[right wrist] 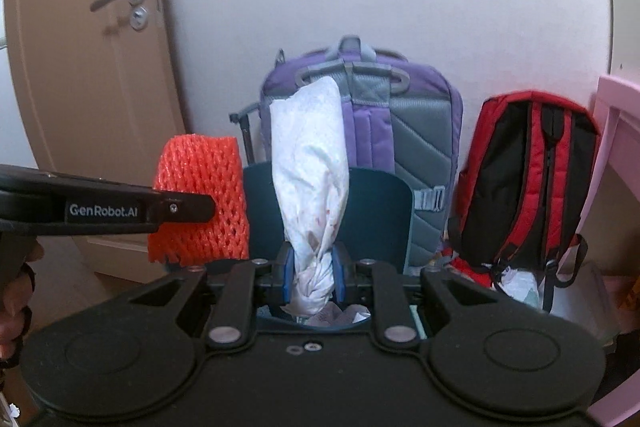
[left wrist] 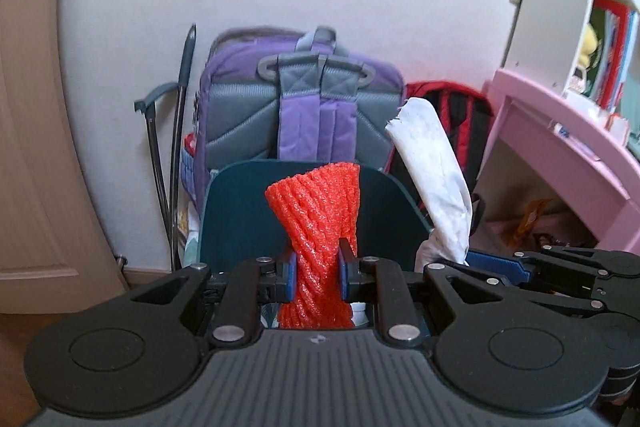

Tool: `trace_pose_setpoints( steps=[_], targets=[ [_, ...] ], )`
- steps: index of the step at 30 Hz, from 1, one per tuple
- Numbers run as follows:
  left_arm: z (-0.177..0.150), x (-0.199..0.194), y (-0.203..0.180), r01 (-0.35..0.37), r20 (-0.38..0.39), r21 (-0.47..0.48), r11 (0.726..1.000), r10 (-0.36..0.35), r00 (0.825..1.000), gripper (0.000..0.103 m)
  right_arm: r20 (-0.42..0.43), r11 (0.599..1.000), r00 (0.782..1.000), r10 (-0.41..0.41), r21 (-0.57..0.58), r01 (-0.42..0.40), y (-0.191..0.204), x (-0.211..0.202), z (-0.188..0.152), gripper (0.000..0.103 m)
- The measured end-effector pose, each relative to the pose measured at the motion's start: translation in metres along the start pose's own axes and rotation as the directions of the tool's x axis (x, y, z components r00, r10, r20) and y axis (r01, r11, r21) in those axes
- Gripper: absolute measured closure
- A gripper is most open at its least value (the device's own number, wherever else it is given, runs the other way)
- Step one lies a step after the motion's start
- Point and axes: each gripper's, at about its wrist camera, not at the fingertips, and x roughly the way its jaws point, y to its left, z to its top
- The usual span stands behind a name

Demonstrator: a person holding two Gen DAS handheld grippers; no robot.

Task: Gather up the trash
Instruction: 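Carry the orange mesh and white sock up over the teal wastebasket, then open both tools over the wastebasket to drop mesh and sock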

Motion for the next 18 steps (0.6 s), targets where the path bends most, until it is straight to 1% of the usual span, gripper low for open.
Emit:
trace_pose_setpoints(
  steps=[4, 7, 10, 15, 18],
  targets=[
    [-0.001, 0.030, 0.002, -0.009, -0.045, -0.005, 1.000, 0.009, 0.999, 0.084, -0.035, 1.000, 0.999, -0.002, 0.006, 0.002, -0.005, 0.021, -0.003, 0.082],
    [-0.003, 0.049, 0.007, -0.014, -0.072, -0.030, 0.999, 0.012, 0.997, 0.084, -0.062, 1.000, 0.998, -0.005, -0.005, 0.004, -0.006, 0.034, -0.005, 0.081],
    [-0.004, 0.068, 0.010, -0.024, -0.101, -0.031, 0.999, 0.020, 0.995, 0.084, -0.085, 1.000, 0.996, -0.010, -0.016, 0.009, -0.008, 0.045, -0.007, 0.080],
    [-0.008, 0.091, 0.014, -0.030, -0.145, -0.042, 0.999, 0.024, 0.989, 0.084, -0.111, 1.000, 0.994, -0.017, -0.010, 0.016, -0.013, 0.058, -0.008, 0.077],
    [-0.008, 0.099, 0.017, -0.022, -0.166, -0.058, 0.998, 0.012, 0.986, 0.080, -0.111, 1.000, 0.994, -0.014, -0.019, 0.012, -0.014, 0.063, -0.008, 0.076]
  ],
)
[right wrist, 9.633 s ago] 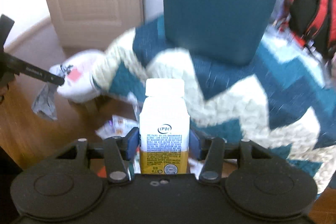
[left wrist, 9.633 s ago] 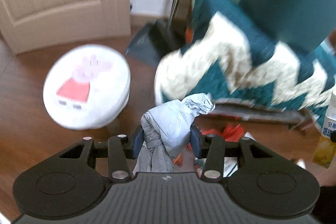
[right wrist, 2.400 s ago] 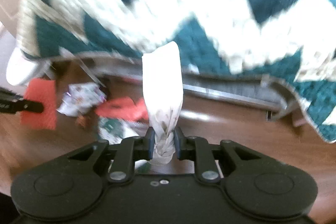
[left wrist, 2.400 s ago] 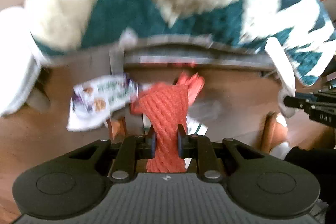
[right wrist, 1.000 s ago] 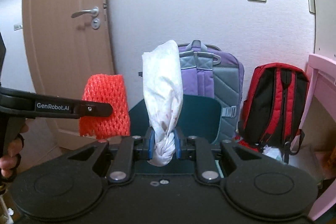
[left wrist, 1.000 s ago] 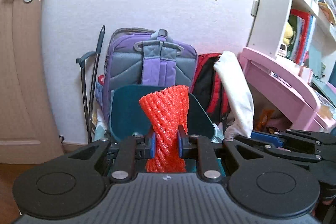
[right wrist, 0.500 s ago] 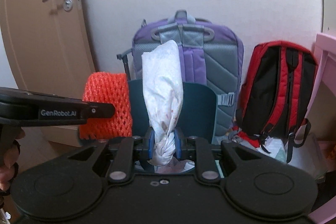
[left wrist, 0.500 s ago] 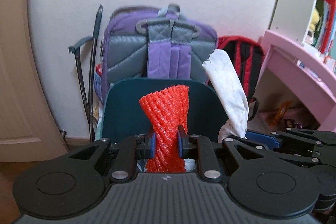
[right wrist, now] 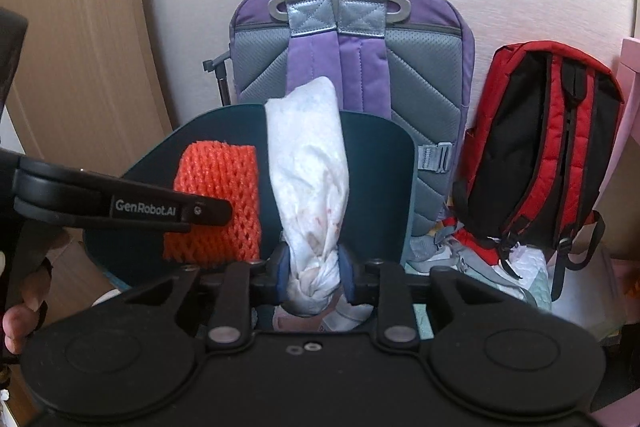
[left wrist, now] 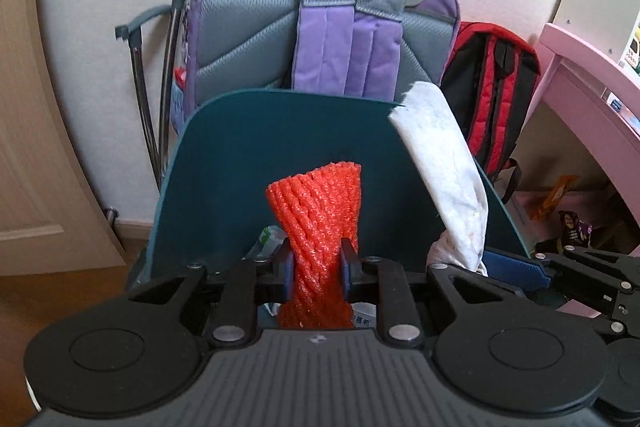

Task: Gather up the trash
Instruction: 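Open both tools over the wastebasket to drop mesh and sock, then lower both tools back down to the trash on the floor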

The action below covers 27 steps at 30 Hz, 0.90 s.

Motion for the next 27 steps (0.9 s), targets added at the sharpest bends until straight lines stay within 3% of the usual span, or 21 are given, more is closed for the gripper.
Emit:
trace_pose_setpoints(
  steps=[3, 5, 7, 12, 27],
  targets=[
    [0.001, 0.004, 0.001, -0.005, -0.006, 0.000, 1.000, 0.005, 1.000, 0.071, -0.002, 1.000, 1.000, 0.002, -0.016, -0.002, 0.002, 0.003, 0.000, 0.074],
    [0.001, 0.006, 0.001, -0.003, -0.004, -0.004, 1.000, 0.003, 1.000, 0.046, -0.008, 1.000, 1.000, -0.001, -0.027, 0.001, 0.003, 0.004, 0.001, 0.073],
    [0.000, 0.004, 0.000, 0.012, 0.010, -0.002, 1.000, -0.012, 1.000, 0.040, -0.015, 0.999, 1.000, 0.006, -0.037, -0.006, 0.005, 0.005, 0.002, 0.071],
    [0.000, -0.001, -0.004, 0.003, 0.018, 0.011, 1.000, -0.003, 1.000, 0.034, -0.012, 0.999, 1.000, 0.012, -0.033, -0.012, 0.007, 0.000, 0.005, 0.060],
    [-0.017, -0.072, -0.020, 0.009, 0.078, 0.053, 0.999, -0.013, 0.997, 0.031, 0.056, 0.998, 0.998, 0.042, -0.052, -0.039, 0.021, -0.071, -0.001, 0.054]
  ],
)
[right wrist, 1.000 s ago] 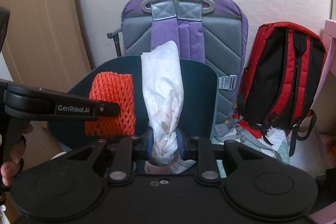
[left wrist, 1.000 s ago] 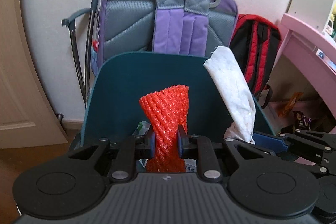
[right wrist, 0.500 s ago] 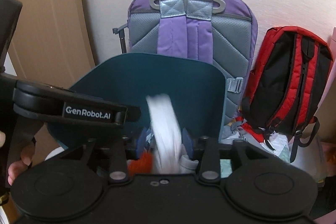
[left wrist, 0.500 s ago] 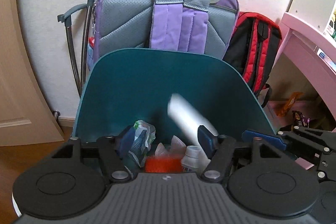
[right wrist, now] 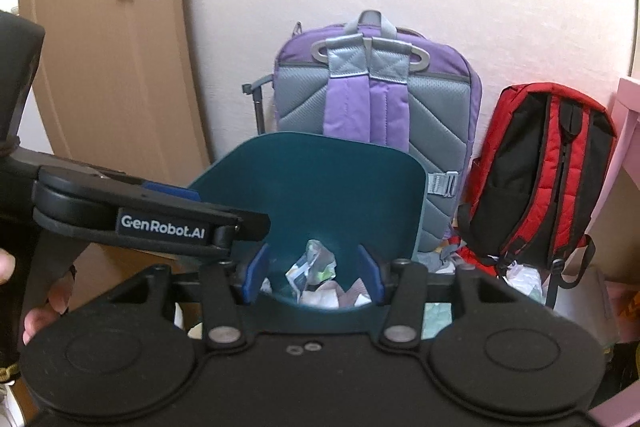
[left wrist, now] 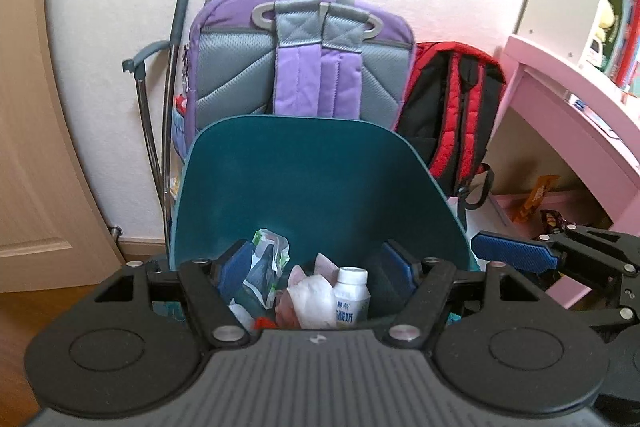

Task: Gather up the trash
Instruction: 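Lower both tools back down to the trash on the floor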

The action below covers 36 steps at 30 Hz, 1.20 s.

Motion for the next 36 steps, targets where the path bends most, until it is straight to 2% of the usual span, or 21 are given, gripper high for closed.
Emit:
trace_pose_setpoints(
  steps=[2, 11, 18, 21, 22, 26, 31, 36],
  targets=[
    [-0.004, -0.014, -0.003, -0.002, 0.012, 0.005, 1.000, 0.002, 1.000, 0.025, 0.007, 1.000, 1.000, 0.004, 0.002, -0.004, 0.003, -0.012, -0.001, 0.054],
    [-0.025, -0.075, -0.014, -0.004, 0.062, 0.037, 0.999, 0.001, 0.998, 0.020, 0.044, 0.999, 0.999, 0.029, -0.025, -0.028, 0.024, -0.062, -0.014, 0.053],
    [-0.053, -0.109, -0.014, 0.019, 0.073, 0.046, 0.999, -0.023, 0.997, 0.016, 0.052, 0.998, 0.997, 0.056, -0.027, -0.055, 0.033, -0.089, -0.033, 0.053],
    [-0.071, -0.117, -0.008, 0.028, 0.070, 0.040, 0.999, -0.031, 0.997, 0.009, 0.043, 0.997, 0.996, 0.075, -0.020, -0.074, 0.033, -0.093, -0.048, 0.053],
    [-0.079, -0.118, -0.005, 0.031, 0.068, 0.034, 0.999, -0.033, 0.997, 0.004, 0.037, 0.996, 0.996, 0.083, -0.016, -0.083, 0.033, -0.093, -0.055, 0.053],
    [-0.111, -0.115, 0.007, 0.039, 0.054, 0.025, 0.999, -0.040, 0.998, 0.002, -0.006, 0.994, 0.994, 0.106, 0.002, -0.106, 0.033, -0.085, -0.086, 0.053],
    [-0.157, -0.091, 0.029, 0.011, -0.011, 0.026, 1.000, -0.011, 1.000, 0.002, -0.092, 0.992, 0.987, 0.129, 0.028, -0.127, 0.032, -0.053, -0.137, 0.053],
    [-0.201, -0.041, 0.065, -0.027, -0.156, -0.025, 0.999, 0.023, 0.987, 0.002, -0.169, 0.993, 0.979, 0.113, 0.039, -0.108, 0.029, -0.014, -0.189, 0.053]
  ],
)
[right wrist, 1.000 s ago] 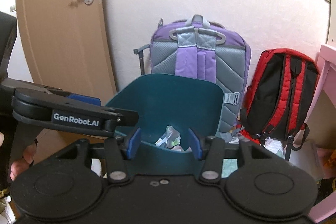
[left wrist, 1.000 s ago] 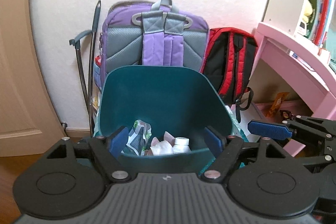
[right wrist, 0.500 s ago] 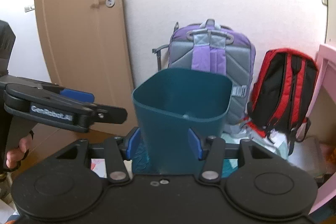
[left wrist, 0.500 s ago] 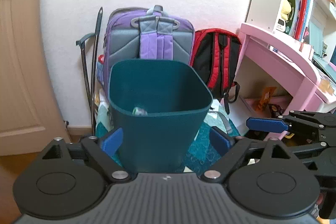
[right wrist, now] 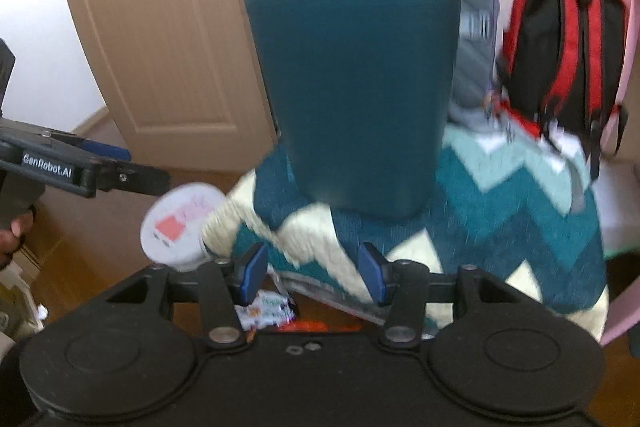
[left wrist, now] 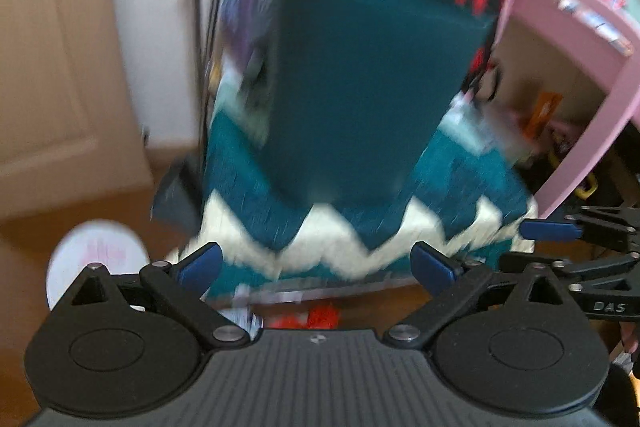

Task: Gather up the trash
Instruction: 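Lower both tools back down to the trash on the floor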

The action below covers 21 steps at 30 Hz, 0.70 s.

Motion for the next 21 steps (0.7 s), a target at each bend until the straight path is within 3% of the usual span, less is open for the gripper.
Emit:
trace_pose_setpoints(
  steps=[5, 9, 17, 21],
  targets=[
    [-0.033, 0.063, 0.041, -0.030, -0.127, -0.076, 0.997, 0.020, 0.992, 0.002, -0.087, 0.999, 0.996, -0.035, 0.034, 0.038, -0.008, 0.045, -0.043, 0.053],
    [-0.064, 0.114, 0.070, -0.065, -0.220, -0.116, 0.991, 0.039, 0.975, 0.002, -0.192, 0.998, 0.981, -0.021, 0.059, 0.033, -0.013, 0.090, -0.079, 0.053],
    [-0.118, 0.205, 0.106, -0.121, -0.384, -0.143, 0.982, 0.057, 0.921, 0.002, -0.364, 0.998, 0.931, 0.005, 0.057, 0.017, -0.015, 0.177, -0.140, 0.053],
    [-0.142, 0.244, 0.118, -0.134, -0.446, -0.122, 0.983, 0.067, 0.893, 0.002, -0.428, 1.000, 0.904, -0.004, -0.004, 0.003, -0.017, 0.218, -0.162, 0.053]
  ],
)
